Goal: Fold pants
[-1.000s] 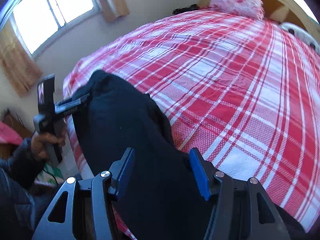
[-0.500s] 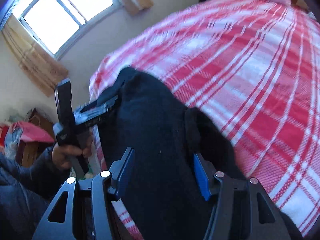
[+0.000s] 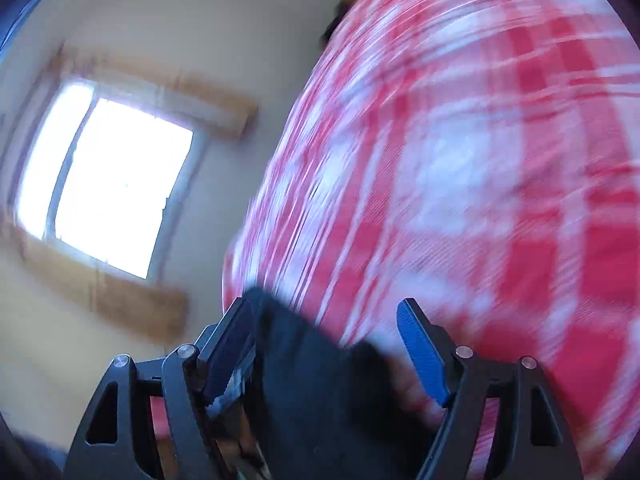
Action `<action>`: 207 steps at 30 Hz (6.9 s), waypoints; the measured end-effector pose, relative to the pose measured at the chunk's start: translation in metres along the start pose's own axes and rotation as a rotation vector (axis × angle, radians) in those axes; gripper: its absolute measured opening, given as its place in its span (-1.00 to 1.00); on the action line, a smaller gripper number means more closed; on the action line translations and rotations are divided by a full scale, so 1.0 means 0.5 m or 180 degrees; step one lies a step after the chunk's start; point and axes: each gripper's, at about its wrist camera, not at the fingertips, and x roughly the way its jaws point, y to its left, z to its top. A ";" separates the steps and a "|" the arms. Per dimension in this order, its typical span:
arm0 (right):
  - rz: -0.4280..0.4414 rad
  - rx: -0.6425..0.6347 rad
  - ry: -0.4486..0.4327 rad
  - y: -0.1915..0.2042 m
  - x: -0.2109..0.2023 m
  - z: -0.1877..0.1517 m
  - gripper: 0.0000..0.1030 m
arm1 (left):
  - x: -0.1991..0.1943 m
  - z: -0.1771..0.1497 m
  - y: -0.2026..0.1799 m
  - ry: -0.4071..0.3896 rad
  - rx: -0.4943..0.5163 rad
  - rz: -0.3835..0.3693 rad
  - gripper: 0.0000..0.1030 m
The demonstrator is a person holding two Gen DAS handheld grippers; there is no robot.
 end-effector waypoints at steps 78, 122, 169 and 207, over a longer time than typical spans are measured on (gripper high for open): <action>-0.2778 0.1049 -0.2684 -0.220 -1.010 -0.575 0.42 | -0.173 -0.046 -0.328 -0.0011 0.1071 -0.0697 0.88; -0.2540 -0.2098 -0.0823 0.185 -0.130 -0.503 0.24 | -0.092 -0.019 -0.150 0.0124 0.0441 -0.0633 0.88; -0.3789 -0.1373 -0.1344 0.038 -0.443 -0.335 -0.54 | -0.232 -0.092 -0.431 0.0230 0.1469 -0.1539 0.71; -0.3608 -0.1514 -0.0923 0.148 -0.226 -0.299 -0.24 | -0.118 -0.010 -0.090 0.0045 0.0470 -0.0438 0.71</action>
